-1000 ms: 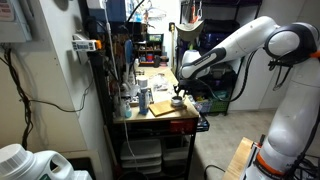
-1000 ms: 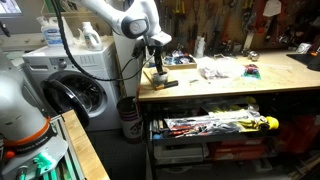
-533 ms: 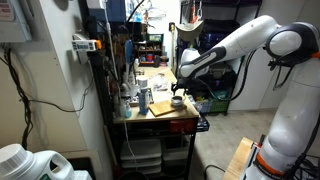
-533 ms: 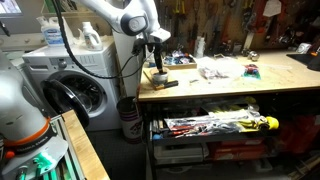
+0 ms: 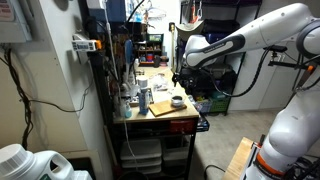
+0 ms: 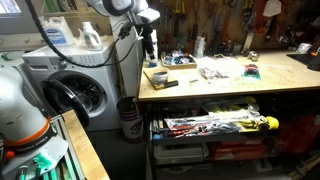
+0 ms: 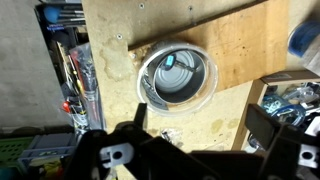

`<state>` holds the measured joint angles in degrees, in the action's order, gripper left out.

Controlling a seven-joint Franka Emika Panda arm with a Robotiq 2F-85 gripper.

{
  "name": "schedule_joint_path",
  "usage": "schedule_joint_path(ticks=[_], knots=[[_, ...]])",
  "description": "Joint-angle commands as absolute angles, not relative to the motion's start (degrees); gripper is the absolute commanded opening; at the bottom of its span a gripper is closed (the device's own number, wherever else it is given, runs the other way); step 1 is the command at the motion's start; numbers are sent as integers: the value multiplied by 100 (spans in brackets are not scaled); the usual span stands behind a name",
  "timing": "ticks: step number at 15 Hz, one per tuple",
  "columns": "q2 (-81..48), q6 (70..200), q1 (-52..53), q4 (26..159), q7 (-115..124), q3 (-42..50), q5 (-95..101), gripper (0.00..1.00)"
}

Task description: Put the metal bowl in the clear bowl

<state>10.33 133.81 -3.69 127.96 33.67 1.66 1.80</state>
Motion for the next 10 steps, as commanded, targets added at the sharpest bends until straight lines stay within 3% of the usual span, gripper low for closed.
schedule_joint_path(ticks=[1, 10], knots=[[1897, 12556, -559, 13133, 4524, -81, 274, 100], [2405, 12013, -771, 13094, 6214, -513, 890, 100]])
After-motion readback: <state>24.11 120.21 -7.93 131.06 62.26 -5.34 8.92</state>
